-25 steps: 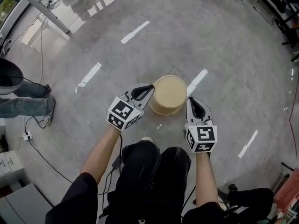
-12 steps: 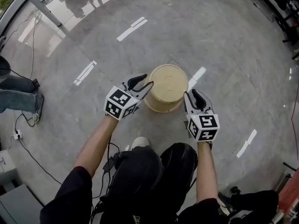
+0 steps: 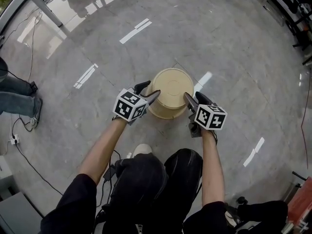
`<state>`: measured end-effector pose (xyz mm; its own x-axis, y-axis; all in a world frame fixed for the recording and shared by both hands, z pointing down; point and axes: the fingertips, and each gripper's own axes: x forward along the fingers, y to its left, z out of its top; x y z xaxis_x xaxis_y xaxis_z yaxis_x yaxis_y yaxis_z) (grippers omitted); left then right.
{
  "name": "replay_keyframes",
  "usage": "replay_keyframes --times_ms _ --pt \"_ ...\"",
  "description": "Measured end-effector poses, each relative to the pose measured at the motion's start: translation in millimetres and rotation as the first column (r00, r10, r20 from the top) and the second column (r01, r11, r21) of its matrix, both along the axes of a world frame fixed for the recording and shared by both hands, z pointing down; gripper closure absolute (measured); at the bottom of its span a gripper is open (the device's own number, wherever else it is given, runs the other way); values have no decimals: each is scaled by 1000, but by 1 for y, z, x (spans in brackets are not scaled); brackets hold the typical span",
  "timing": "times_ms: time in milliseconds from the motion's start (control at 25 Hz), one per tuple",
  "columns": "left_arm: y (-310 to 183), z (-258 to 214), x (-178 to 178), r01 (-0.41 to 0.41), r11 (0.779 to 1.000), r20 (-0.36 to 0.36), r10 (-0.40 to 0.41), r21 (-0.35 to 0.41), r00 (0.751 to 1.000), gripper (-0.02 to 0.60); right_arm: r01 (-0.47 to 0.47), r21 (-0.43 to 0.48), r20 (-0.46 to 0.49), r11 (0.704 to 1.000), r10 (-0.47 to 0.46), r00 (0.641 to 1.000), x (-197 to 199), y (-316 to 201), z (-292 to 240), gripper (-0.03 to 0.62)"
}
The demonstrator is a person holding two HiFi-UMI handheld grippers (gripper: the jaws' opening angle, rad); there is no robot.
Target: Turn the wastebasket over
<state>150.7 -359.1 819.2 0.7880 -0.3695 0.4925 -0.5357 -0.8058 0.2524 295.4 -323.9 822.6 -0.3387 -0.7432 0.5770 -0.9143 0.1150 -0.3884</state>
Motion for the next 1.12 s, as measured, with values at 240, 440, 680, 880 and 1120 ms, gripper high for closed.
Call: replay_keyframes --times_ms 240,440,680,880,1120 --pt "6 8 4 19 998 -64 -23 -60 998 385 -16 -27 62 999 18 998 -1 1 11 355" --pt "18 6 16 8 999 -60 -11 -39 998 385 -22 -31 5 999 22 1000 10 8 8 356" --pt "32 3 36 -20 999 -96 17 -32 995 385 -35 -28 -61 999 33 998 29 22 -4 356" --pt "36 1 40 -22 998 -142 14 -53 990 385 -9 46 -209 999 18 978 30 23 -36 356" --pt "36 9 7 36 996 -178 -49 -75 983 387 109 91 -394 990 -65 917 -12 17 -62 378"
